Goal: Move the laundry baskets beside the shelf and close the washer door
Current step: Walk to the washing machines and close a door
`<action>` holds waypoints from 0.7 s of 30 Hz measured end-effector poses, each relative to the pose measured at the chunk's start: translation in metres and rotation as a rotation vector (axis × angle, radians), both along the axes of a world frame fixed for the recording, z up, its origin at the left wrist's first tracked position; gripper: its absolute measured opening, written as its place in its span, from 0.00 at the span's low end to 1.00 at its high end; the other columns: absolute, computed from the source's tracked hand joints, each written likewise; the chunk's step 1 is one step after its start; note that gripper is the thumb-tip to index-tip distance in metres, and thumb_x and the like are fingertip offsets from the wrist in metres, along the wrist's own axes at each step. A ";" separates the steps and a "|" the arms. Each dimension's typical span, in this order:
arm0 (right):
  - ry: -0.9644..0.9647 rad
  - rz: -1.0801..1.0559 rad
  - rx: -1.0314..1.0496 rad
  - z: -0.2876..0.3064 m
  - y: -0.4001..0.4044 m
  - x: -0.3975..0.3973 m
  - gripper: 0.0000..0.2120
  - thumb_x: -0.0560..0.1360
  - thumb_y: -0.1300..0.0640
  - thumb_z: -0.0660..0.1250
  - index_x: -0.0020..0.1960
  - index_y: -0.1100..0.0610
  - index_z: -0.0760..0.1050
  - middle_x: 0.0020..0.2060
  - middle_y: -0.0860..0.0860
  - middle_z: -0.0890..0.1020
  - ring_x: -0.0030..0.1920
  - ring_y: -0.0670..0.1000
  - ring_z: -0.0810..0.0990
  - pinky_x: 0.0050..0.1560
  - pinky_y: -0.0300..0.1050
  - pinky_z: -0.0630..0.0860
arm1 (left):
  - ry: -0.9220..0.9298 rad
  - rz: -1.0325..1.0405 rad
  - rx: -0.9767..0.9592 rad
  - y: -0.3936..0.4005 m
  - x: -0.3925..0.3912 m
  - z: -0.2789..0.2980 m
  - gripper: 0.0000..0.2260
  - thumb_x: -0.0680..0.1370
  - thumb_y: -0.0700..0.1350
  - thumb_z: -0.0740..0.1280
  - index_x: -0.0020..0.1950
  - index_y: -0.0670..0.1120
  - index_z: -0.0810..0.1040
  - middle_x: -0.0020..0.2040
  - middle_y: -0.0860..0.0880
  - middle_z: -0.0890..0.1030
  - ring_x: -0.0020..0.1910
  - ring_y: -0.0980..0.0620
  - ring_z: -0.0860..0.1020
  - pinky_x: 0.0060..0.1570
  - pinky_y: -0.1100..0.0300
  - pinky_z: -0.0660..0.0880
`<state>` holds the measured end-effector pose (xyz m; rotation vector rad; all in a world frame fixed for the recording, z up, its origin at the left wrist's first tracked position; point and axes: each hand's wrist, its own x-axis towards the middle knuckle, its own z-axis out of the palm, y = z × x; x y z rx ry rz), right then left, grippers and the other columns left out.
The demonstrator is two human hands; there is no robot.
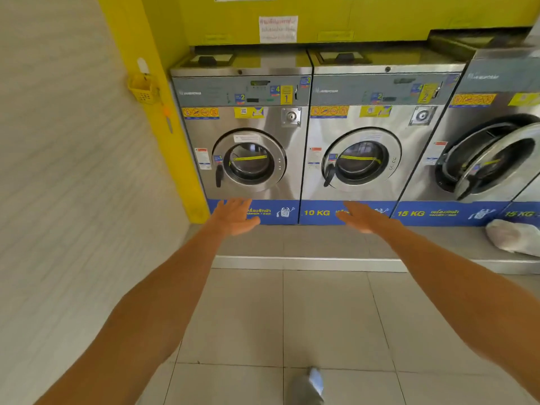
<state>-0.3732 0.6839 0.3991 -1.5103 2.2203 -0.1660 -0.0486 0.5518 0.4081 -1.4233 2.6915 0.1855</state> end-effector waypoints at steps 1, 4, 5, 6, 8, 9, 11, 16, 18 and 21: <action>0.011 -0.002 0.018 0.000 -0.019 -0.019 0.31 0.83 0.44 0.55 0.80 0.60 0.55 0.78 0.58 0.63 0.77 0.58 0.63 0.75 0.55 0.62 | 0.032 0.003 0.000 -0.023 -0.017 0.001 0.22 0.78 0.59 0.61 0.64 0.45 0.71 0.66 0.43 0.77 0.62 0.43 0.75 0.63 0.47 0.72; 0.029 0.001 0.033 0.003 -0.076 -0.075 0.32 0.83 0.45 0.56 0.81 0.60 0.53 0.79 0.58 0.60 0.78 0.59 0.62 0.74 0.53 0.61 | 0.068 -0.022 -0.022 -0.088 -0.065 0.010 0.26 0.79 0.59 0.61 0.71 0.43 0.69 0.69 0.43 0.75 0.66 0.42 0.74 0.63 0.47 0.70; 0.033 0.007 0.032 0.003 -0.097 -0.092 0.32 0.83 0.46 0.56 0.81 0.61 0.54 0.78 0.59 0.62 0.76 0.59 0.65 0.73 0.54 0.64 | 0.065 -0.025 -0.034 -0.108 -0.081 0.013 0.29 0.79 0.60 0.60 0.75 0.43 0.66 0.72 0.43 0.72 0.70 0.41 0.71 0.68 0.45 0.69; 0.027 0.009 0.028 0.004 -0.116 -0.108 0.30 0.83 0.47 0.57 0.80 0.61 0.56 0.76 0.61 0.65 0.74 0.60 0.68 0.71 0.54 0.67 | 0.075 -0.027 -0.036 -0.127 -0.097 0.015 0.31 0.79 0.60 0.59 0.77 0.44 0.64 0.74 0.43 0.70 0.73 0.41 0.69 0.71 0.43 0.67; 0.008 0.017 0.020 0.006 -0.153 -0.131 0.28 0.83 0.49 0.58 0.78 0.61 0.59 0.72 0.63 0.70 0.70 0.62 0.72 0.67 0.54 0.70 | 0.087 -0.047 -0.031 -0.159 -0.124 0.015 0.32 0.79 0.61 0.58 0.79 0.45 0.61 0.77 0.44 0.67 0.76 0.41 0.65 0.73 0.41 0.63; 0.010 0.023 0.015 0.004 -0.172 -0.141 0.28 0.83 0.49 0.58 0.78 0.61 0.59 0.73 0.63 0.69 0.70 0.62 0.72 0.68 0.53 0.69 | 0.076 -0.050 -0.034 -0.175 -0.136 0.012 0.33 0.79 0.61 0.58 0.80 0.45 0.59 0.78 0.43 0.65 0.77 0.41 0.64 0.74 0.41 0.62; 0.019 0.028 0.027 -0.001 -0.210 -0.160 0.29 0.83 0.48 0.58 0.79 0.62 0.57 0.75 0.61 0.67 0.73 0.61 0.69 0.70 0.52 0.67 | 0.028 -0.045 -0.029 -0.209 -0.158 0.003 0.34 0.80 0.61 0.57 0.80 0.44 0.58 0.79 0.42 0.62 0.77 0.41 0.62 0.75 0.40 0.60; -0.012 0.032 0.052 -0.027 -0.305 -0.203 0.23 0.82 0.51 0.60 0.73 0.63 0.66 0.65 0.62 0.76 0.61 0.62 0.78 0.62 0.55 0.75 | -0.022 -0.055 0.005 -0.297 -0.207 -0.032 0.34 0.80 0.61 0.57 0.81 0.44 0.56 0.81 0.43 0.59 0.79 0.42 0.59 0.76 0.40 0.57; -0.021 0.011 0.059 -0.041 -0.342 -0.221 0.23 0.82 0.51 0.60 0.72 0.64 0.66 0.65 0.62 0.77 0.60 0.62 0.79 0.61 0.54 0.75 | -0.033 -0.064 0.016 -0.336 -0.227 -0.045 0.33 0.80 0.61 0.57 0.80 0.44 0.57 0.80 0.42 0.60 0.78 0.41 0.60 0.76 0.41 0.58; -0.036 -0.033 0.085 -0.066 -0.392 -0.248 0.23 0.82 0.51 0.60 0.71 0.64 0.67 0.64 0.62 0.78 0.60 0.62 0.79 0.59 0.53 0.76 | -0.073 -0.093 0.029 -0.395 -0.260 -0.062 0.32 0.81 0.60 0.56 0.79 0.43 0.59 0.79 0.42 0.62 0.77 0.41 0.63 0.75 0.41 0.61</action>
